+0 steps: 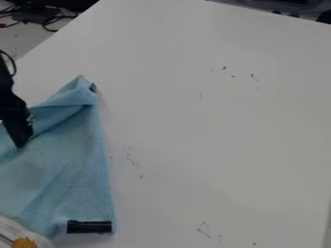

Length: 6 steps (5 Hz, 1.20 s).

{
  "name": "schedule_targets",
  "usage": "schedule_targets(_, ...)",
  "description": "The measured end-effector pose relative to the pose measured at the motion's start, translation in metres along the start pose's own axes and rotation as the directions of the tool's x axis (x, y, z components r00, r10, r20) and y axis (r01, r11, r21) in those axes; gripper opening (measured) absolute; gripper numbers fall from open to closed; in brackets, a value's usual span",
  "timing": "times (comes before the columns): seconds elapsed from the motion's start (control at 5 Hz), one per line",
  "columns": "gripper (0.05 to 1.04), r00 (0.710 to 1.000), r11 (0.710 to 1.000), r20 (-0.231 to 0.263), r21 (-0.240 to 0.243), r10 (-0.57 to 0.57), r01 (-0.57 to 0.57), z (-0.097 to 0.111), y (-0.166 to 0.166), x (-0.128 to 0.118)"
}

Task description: Fold the cloth from left to right

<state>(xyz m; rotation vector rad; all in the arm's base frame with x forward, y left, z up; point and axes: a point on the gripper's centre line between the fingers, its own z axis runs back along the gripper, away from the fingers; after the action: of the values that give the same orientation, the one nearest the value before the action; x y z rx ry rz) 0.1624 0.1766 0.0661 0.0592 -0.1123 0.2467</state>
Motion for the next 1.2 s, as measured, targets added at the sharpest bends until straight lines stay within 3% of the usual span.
schedule_targets(0.4,0.999,0.995,0.995,0.002,0.006,0.100,-0.100,-0.002,0.043,-0.016)
schedule_targets(0.6,0.999,0.992,0.992,-0.030,-0.003,0.125,-0.125,-0.013,0.058,-0.021)
schedule_targets(0.8,0.999,0.985,0.988,-0.076,-0.011,0.152,-0.153,-0.028,0.063,-0.030)
schedule_targets(1.2,0.999,0.979,0.984,-0.105,-0.022,0.175,-0.178,-0.044,0.063,-0.033)
